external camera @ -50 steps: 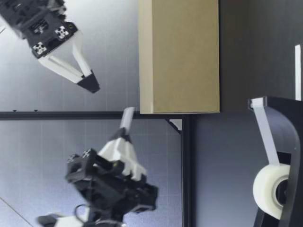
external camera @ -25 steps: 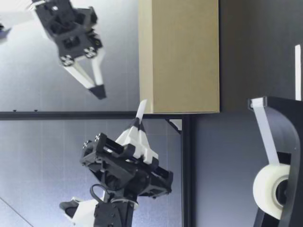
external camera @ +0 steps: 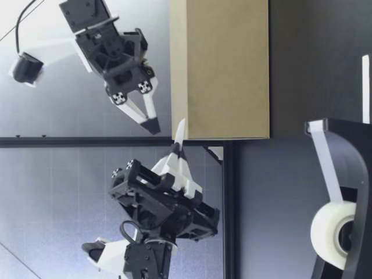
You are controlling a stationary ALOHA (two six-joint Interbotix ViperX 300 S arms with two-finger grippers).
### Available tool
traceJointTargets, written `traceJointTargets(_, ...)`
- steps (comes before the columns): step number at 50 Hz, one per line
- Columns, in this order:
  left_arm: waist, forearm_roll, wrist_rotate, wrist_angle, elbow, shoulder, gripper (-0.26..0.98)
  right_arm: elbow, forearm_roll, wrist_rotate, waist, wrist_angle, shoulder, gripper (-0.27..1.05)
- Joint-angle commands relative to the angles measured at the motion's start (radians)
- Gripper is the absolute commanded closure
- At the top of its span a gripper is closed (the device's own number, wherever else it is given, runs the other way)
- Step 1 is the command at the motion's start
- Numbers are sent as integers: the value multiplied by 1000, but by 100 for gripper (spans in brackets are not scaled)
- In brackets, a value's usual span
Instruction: Cut a small piece of tape from the tape dispenser then place it on the cardboard box's edge.
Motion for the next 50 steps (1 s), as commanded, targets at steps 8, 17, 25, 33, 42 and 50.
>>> traceJointTargets(8,14,3,2,-3,-11,-5,79,-38,0,0,-38,11,35,88)
traceJointTargets(17,14,3,-2,-2,-11,5,79,-44,0,-3,-48,12,58,88)
traceJointTargets(25,14,3,-2,-2,-15,9,79,-51,0,-5,-54,12,69,88)
traceJointTargets(33,12,3,-2,-2,-14,9,79,-61,-2,-8,-67,12,89,88)
traceJointTargets(42,12,3,-2,-2,-12,11,79,-89,-2,-9,-75,12,112,88)
traceJointTargets(50,12,2,2,6,-9,9,78,-118,-3,-11,-80,23,129,88)
